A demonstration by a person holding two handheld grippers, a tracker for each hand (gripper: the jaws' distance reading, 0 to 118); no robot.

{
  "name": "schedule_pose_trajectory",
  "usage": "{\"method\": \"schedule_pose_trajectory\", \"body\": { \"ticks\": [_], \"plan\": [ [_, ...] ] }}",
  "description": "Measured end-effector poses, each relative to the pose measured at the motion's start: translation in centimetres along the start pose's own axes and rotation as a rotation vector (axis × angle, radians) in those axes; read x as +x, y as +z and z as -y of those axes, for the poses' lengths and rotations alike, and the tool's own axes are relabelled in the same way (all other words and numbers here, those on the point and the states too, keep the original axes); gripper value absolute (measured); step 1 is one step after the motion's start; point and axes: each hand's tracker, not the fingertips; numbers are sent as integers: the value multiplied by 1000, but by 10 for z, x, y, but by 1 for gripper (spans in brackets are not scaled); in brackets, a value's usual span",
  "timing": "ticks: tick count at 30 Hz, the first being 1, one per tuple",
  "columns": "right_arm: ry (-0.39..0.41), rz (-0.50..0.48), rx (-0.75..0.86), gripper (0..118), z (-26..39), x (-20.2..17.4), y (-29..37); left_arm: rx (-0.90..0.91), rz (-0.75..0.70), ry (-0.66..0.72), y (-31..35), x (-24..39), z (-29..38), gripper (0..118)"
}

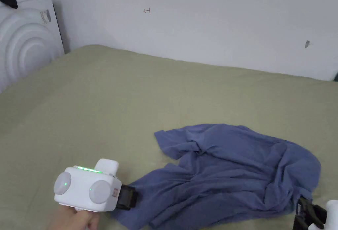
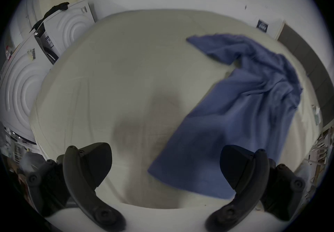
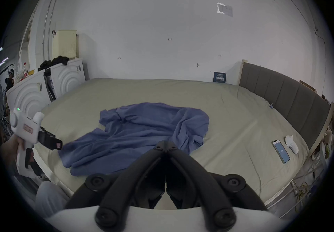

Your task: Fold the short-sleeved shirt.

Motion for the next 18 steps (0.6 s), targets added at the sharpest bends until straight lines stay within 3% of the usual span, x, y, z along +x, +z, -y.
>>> {"method": "schedule_pose_trajectory", "body": {
  "ticks": [5,7,8,9,14,16,18],
  "plan": [
    [-43,-18,-64,2,5,12,-14,-54,-21,24,-11,16,5,105],
    [-51,-8,-82,2,6,18,-18,-15,51,15,6,20,6,70],
    [-58,0,-89,2,5,23,-21,28,27,12,17,22,10,23],
    [-61,7,-98,2,4,27,-25,37,34,-12,20,25,11,1],
    [-74,65,-129,2,-16,57,-60,26,73,45,17,20,11,1],
    [-36,119,-142,2,-29,73,-87,27,88,48,20,20,9,1],
    [-49,120,-168,2,-46,93,-124,29,105,56,23,17,8,1]
  ]
}}
